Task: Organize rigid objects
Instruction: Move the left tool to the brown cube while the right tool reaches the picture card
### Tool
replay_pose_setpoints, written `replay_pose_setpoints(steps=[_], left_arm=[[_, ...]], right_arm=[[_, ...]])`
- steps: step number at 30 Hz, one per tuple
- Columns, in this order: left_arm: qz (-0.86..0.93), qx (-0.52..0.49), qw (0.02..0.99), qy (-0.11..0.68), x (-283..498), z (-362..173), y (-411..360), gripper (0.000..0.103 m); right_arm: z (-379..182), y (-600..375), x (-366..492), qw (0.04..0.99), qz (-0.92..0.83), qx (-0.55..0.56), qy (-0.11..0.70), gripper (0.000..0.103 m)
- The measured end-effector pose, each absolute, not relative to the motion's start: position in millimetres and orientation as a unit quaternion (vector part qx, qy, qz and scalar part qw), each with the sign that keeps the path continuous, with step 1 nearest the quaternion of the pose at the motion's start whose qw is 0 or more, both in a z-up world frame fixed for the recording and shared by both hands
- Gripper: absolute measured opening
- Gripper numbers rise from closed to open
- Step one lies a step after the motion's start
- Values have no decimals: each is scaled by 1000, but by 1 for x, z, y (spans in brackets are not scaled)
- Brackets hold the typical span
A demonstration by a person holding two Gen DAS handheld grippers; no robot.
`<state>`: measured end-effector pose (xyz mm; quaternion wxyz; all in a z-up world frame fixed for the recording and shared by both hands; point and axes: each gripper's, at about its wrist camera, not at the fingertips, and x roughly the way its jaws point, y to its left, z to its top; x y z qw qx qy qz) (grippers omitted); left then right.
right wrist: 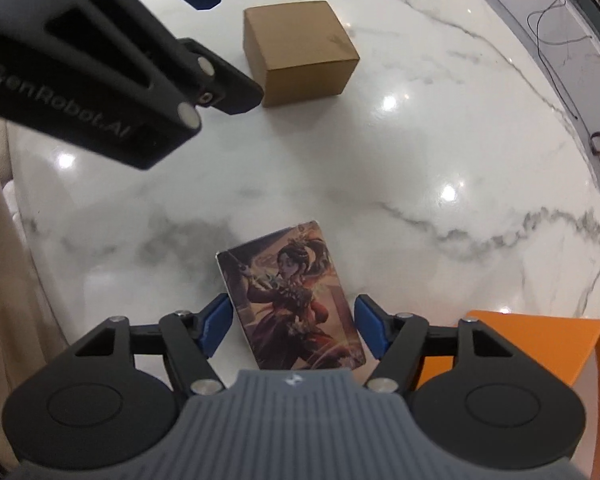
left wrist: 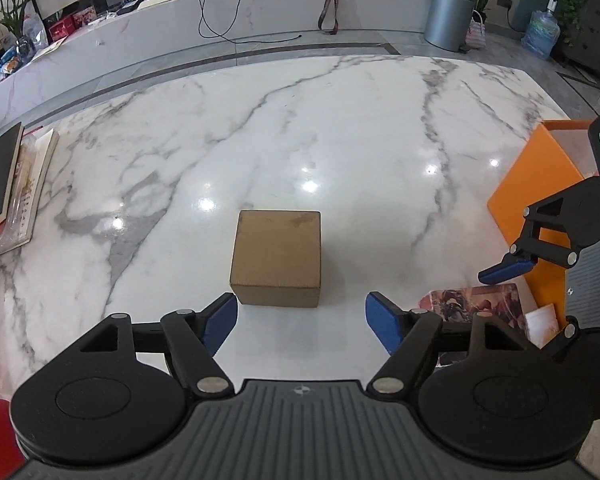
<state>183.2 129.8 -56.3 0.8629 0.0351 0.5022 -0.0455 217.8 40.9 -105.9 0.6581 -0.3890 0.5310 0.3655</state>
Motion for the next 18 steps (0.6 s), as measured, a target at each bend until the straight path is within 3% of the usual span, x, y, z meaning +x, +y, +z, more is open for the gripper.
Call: replay_pose_setpoints(steps=[10, 18], left_arm=[[-44, 30, 857, 512, 198, -71, 135, 88], [-43, 27, 861, 505, 214, -81, 136, 89]], right_arm=[[-113, 42, 244, 678, 343, -335, 557, 61], [-113, 36, 252, 674, 342, -323, 569, 65]])
